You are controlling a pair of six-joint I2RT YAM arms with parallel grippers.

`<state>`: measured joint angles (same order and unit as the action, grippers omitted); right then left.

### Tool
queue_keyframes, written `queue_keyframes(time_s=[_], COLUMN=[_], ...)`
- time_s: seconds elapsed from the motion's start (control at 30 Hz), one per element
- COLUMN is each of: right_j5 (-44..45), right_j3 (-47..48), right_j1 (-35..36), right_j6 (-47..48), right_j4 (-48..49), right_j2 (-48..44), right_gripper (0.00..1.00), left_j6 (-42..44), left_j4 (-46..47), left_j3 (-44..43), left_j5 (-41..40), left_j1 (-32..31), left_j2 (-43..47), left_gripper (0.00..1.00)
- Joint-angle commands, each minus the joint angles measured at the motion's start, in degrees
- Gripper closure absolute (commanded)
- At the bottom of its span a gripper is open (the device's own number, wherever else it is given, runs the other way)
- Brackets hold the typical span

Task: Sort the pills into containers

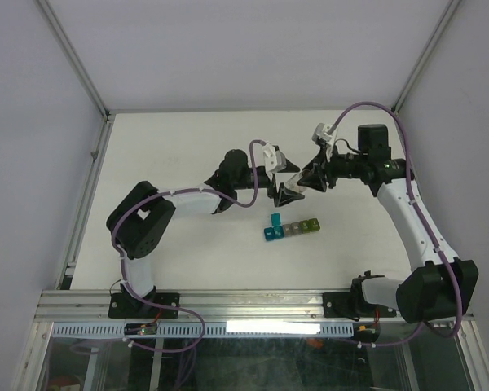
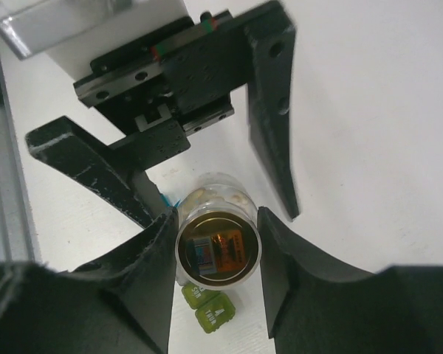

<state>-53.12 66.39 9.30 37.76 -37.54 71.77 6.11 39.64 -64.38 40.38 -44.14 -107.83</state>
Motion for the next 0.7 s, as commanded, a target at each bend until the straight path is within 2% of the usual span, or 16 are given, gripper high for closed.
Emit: queue_keyframes(time_s=[0.0,0.17,0.3,0.4,0.5,0.57,0.67], right_j5=[-3.91,-4.43,0.29,8.3,20.61,28.25,32.3], right_j3=[-1.25,-3.36,-5.9,-9.02,-11.84,-13.09,-14.69], right_j1=[-2.07,-7.49,-13.04,-16.11,-17.12,-17.68,-20.03], right_j6=[-4.92,-5.74,-5.03,-4.92,-7.27,-7.85,-8.16], right_j4=[2.53,3.58,3.2,4.38,8.68,11.9,16.36], right_j2=[-3.17,-5.19,-6.81,-7.0,-6.75,-6.08,-4.3], right_gripper=[1.0,0.99,0.97,0.95,0.93,0.91,0.89], left_j6=[-3.91,-4.64,-9.44,-15.42,-18.15,-17.92,-14.33], left_j4=[11.54,14.29,19.39,25.18,34.21,33.17,28.62], left_j3=[3.14,6.47,9.62,11.58,16.93,19.76,25.69], left_j5=[-2.07,0.19,4.55,7.34,3.92,2.97,-0.78], left_j1=[1.73,4.07,8.58,11.93,13.55,13.45,11.79], left_j2=[4.23,6.75,8.81,9.24,11.81,14.78,20.06], left_gripper=[0.03,0.01,0.01,0.01,0.01,0.01,0.01])
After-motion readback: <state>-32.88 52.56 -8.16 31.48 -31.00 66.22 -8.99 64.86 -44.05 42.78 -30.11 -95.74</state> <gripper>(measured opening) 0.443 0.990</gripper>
